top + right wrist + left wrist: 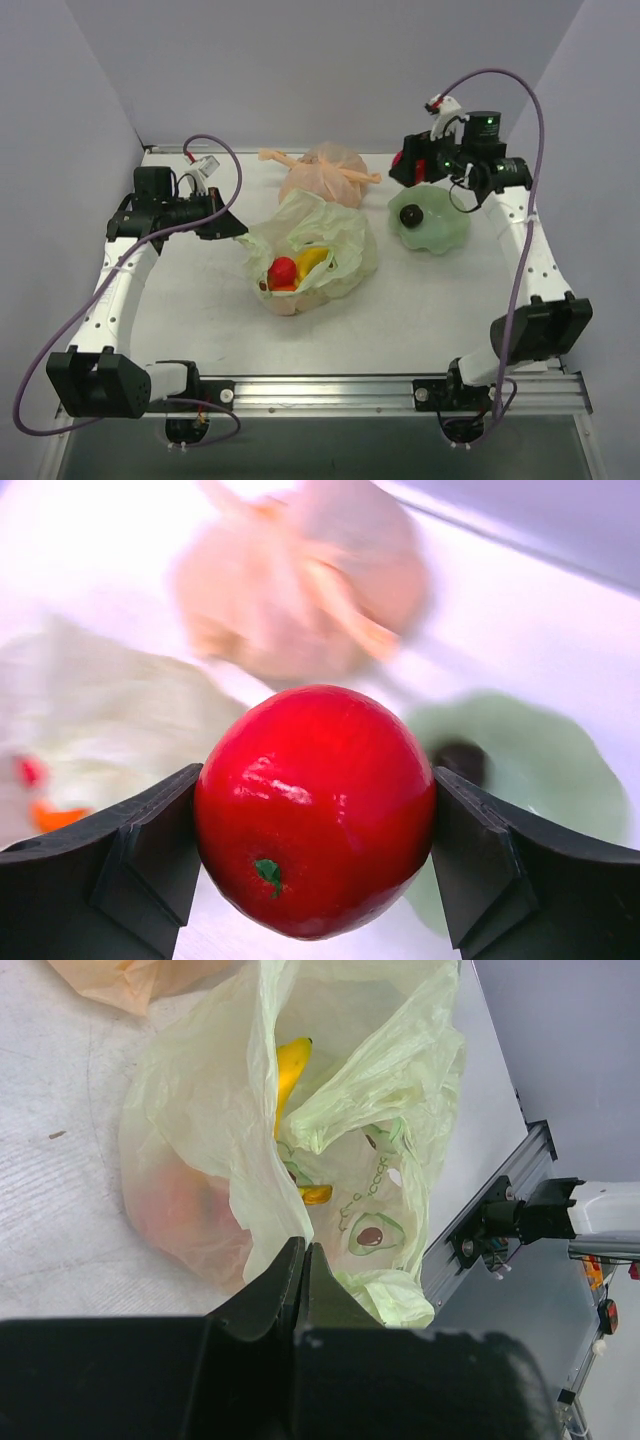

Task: Place the fake fruits into the plastic bag and tie a complex knot

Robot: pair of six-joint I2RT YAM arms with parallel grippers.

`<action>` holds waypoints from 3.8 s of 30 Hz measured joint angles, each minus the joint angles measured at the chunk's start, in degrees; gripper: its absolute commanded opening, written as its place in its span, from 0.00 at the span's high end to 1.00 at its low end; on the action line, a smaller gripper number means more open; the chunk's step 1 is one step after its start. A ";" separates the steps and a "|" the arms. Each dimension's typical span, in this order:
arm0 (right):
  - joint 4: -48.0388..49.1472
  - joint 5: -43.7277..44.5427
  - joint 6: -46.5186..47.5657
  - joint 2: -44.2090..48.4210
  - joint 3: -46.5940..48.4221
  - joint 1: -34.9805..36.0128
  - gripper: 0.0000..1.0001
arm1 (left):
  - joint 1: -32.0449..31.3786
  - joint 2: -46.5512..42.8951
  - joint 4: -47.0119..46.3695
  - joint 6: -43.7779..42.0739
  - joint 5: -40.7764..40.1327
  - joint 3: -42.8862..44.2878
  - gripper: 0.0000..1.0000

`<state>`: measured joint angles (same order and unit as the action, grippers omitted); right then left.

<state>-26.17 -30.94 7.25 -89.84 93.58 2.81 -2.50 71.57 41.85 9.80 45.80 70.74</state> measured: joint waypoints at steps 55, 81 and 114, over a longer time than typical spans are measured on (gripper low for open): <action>8.09 -0.57 -6.38 11.74 -10.73 11.17 0.03 | 0.63 -1.33 -4.90 6.32 2.89 -1.90 1.00; 8.90 15.30 2.97 -25.24 -6.86 0.48 0.12 | 0.74 -0.72 -1.55 1.66 0.87 -1.88 1.00; 1.53 -2.91 5.20 5.68 -4.24 32.44 0.69 | 0.74 0.52 -0.57 1.18 1.44 -1.81 1.00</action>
<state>-24.64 -33.85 12.45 -84.16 89.34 35.24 -1.76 72.10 41.28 10.98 47.24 68.93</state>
